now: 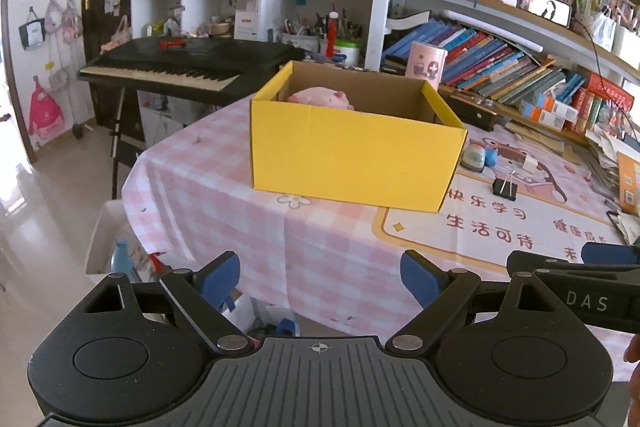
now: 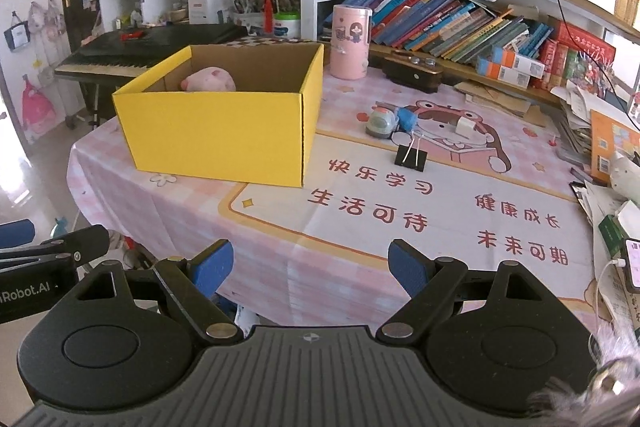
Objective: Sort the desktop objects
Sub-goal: 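Withdraw both tools from the yellow box back toward the desk items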
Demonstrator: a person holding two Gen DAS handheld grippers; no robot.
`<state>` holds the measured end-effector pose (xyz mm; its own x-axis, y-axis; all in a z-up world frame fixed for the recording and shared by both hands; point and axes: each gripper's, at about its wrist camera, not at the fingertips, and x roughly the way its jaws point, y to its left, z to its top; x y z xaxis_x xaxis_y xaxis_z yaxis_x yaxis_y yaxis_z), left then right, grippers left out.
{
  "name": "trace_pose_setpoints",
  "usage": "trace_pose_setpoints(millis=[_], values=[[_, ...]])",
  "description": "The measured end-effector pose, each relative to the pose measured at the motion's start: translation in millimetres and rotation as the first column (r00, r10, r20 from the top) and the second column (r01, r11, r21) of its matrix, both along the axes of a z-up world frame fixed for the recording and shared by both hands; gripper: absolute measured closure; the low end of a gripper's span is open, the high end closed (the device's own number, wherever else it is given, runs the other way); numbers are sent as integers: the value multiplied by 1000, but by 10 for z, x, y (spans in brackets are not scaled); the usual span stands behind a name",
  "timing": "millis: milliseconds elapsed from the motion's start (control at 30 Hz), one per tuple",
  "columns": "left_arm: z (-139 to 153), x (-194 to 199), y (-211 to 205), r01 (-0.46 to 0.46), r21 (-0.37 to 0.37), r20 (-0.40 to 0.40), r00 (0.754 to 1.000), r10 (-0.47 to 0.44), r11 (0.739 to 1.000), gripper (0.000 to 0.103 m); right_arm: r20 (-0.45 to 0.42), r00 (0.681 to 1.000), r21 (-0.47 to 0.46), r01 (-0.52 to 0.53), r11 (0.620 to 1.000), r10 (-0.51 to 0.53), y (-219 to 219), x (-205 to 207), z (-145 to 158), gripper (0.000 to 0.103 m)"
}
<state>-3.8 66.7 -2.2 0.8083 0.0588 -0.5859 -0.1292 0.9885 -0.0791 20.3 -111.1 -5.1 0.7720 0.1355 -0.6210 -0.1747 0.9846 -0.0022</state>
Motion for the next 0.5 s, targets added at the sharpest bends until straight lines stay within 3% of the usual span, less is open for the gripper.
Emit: trace_pose_setpoints(millis=[500], values=[[-19,407,-482,112,12,-16,994,-111,994,13,-27,991,3,131,991,-131,-536,258,-30,19]])
